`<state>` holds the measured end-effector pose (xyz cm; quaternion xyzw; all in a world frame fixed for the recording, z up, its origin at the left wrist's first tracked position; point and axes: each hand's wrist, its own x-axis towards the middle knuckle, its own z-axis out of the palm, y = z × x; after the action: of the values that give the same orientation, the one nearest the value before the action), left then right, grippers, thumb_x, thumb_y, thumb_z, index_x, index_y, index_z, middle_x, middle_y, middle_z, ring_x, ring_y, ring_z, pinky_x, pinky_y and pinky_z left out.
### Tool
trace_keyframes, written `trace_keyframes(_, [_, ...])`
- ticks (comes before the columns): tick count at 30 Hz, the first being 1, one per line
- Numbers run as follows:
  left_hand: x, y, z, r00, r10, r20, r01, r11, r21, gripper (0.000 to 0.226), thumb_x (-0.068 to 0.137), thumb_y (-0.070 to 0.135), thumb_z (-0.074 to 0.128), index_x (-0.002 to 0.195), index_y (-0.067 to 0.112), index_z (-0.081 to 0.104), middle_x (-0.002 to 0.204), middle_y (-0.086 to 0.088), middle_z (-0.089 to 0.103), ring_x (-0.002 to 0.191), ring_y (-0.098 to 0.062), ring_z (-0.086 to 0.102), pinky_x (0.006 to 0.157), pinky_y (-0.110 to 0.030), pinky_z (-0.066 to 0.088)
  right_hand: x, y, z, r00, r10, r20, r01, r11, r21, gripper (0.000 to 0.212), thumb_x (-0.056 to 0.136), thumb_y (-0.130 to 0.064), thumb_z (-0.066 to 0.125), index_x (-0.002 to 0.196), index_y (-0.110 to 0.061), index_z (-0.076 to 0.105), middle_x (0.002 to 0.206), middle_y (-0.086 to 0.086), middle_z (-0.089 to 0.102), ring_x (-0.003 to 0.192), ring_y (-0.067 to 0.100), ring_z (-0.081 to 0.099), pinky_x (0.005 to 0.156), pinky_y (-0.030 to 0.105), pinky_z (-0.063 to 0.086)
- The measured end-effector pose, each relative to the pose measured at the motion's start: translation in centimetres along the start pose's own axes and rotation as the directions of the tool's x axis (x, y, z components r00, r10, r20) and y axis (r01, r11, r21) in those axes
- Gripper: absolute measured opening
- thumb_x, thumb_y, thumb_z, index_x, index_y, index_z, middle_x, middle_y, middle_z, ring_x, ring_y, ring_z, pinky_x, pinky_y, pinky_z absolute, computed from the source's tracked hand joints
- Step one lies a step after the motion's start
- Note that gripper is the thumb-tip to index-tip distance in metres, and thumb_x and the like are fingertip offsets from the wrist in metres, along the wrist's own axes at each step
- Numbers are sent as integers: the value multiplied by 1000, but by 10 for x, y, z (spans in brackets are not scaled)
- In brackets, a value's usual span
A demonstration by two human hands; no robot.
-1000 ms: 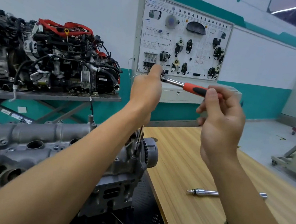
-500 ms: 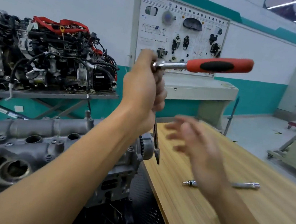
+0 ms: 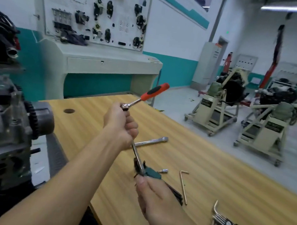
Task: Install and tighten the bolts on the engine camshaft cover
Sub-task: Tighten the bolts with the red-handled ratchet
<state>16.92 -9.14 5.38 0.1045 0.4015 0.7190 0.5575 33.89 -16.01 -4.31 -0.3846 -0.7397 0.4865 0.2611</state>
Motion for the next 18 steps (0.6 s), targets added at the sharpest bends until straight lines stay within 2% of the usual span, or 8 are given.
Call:
trace_keyframes(2, [13, 12, 6, 998, 42, -54, -45, 998, -48, 36, 90, 30, 42, 60, 24, 24, 55, 8, 16, 38, -11, 12, 38, -16, 9, -25, 20, -5, 999, 25, -36, -34, 968, -250, 38, 99, -54, 37, 77, -25, 48, 70, -11, 53, 64, 6, 48, 61, 19, 36])
trace_keyframes(3, [18, 19, 7, 996, 52, -68, -57, 996, -74, 36, 91, 31, 41, 60, 23, 24, 56, 8, 16, 39, -11, 12, 39, -16, 9, -31, 26, -13, 996, 21, -90, -48, 951, -304, 36, 99, -54, 37, 79, -26, 48, 74, -15, 55, 68, 4, 50, 63, 17, 36])
trace_keyframes(6, [17, 19, 7, 997, 79, -24, -80, 996, -37, 40, 91, 35, 43, 58, 25, 23, 53, 8, 16, 40, -12, 11, 40, -17, 9, -2, 31, -52, 963, 4, -270, -140, 862, -487, 42, 101, -52, 31, 70, -27, 46, 68, -10, 57, 67, 7, 52, 62, 30, 39])
trace_keyframes(7, [14, 14, 7, 997, 83, -2, -83, 997, -6, 41, 91, 35, 44, 57, 25, 23, 53, 8, 15, 41, -11, 11, 40, -18, 9, 16, 32, -67, 953, 26, -302, -199, 805, -559, 44, 102, -49, 29, 69, -26, 46, 70, -6, 56, 72, 14, 54, 62, 35, 40])
trace_keyframes(9, [11, 4, 4, 996, 79, 33, -80, 996, 40, 40, 90, 35, 44, 58, 26, 23, 53, 8, 15, 43, -12, 10, 41, -19, 8, 54, 36, -95, 942, 98, -320, -298, 678, -672, 44, 101, -40, 26, 67, -22, 46, 76, 0, 56, 79, 24, 56, 61, 34, 39])
trace_keyframes(11, [11, 3, -4, 995, 87, 44, -90, 993, 77, 39, 90, 34, 44, 58, 27, 23, 53, 8, 14, 43, -11, 10, 40, -20, 7, 83, 48, -113, 945, 172, -278, -325, 580, -747, 42, 101, -38, 26, 75, -17, 52, 90, 6, 62, 88, 27, 57, 71, 35, 45])
trace_keyframes(14, [12, 12, -21, 993, 107, 56, -114, 984, 137, 39, 90, 35, 45, 57, 27, 25, 51, 8, 15, 42, -11, 10, 40, -20, 6, 106, 60, -125, 946, 303, -116, -249, 448, -859, 36, 102, -32, 32, 91, -11, 58, 106, 13, 64, 96, 29, 59, 86, 39, 50])
trace_keyframes(18, [13, 23, -33, 991, 127, 34, -130, 977, 167, 39, 90, 35, 44, 57, 27, 25, 49, 8, 14, 40, -10, 10, 37, -18, 7, 119, 51, -122, 889, 458, 7, -156, 317, -936, 24, 99, -18, 40, 107, -5, 59, 106, 12, 63, 91, 26, 59, 78, 37, 48])
